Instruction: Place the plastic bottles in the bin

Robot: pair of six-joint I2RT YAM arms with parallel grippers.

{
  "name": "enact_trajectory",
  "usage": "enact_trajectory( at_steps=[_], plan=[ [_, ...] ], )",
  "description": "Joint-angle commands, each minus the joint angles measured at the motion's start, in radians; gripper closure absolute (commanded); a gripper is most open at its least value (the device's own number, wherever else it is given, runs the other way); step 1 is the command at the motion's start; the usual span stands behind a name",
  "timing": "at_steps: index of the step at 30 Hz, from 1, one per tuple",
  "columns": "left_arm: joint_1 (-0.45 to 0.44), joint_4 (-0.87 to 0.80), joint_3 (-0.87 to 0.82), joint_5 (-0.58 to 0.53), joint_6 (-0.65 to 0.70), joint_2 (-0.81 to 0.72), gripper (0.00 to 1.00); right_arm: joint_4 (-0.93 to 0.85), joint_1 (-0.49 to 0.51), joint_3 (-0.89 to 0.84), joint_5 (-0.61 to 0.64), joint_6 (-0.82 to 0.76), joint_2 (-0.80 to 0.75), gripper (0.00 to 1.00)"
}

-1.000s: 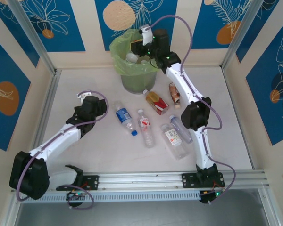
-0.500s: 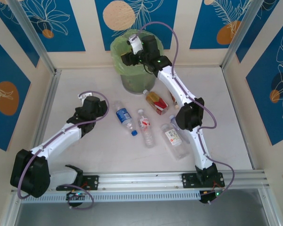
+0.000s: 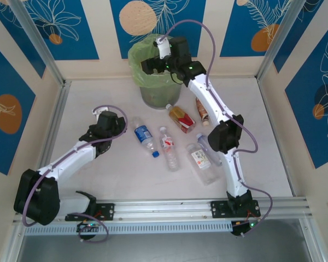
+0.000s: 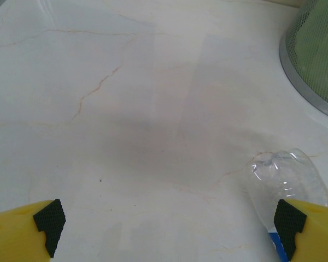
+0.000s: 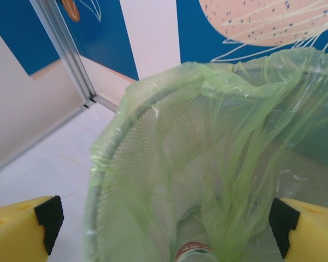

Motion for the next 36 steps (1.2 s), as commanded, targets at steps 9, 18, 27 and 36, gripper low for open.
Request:
enact_trajectory(
  at_steps=[9, 18, 27, 36],
  plan=[
    [0.013, 0.003, 0.029, 0.024, -0.021, 0.013, 0.0, 0.064, -0.038, -0.243, -0.04, 0.158, -0.265, 0.01],
    [0.017, 0.062, 0.002, 0.123, -0.007, 0.001, 0.0, 0.135, -0.074, -0.687, -0.015, 0.201, -0.574, 0.0],
    [0.017, 0.181, -0.037, 0.214, -0.108, -0.002, 0.0, -0.054, -0.127, -1.063, 0.048, 0.235, -0.8, 0.01],
    [0.017, 0.169, -0.084, 0.196, -0.175, -0.079, 0.0, -0.346, -0.062, -1.228, 0.083, 0.278, -0.85, 0.01]
  ],
)
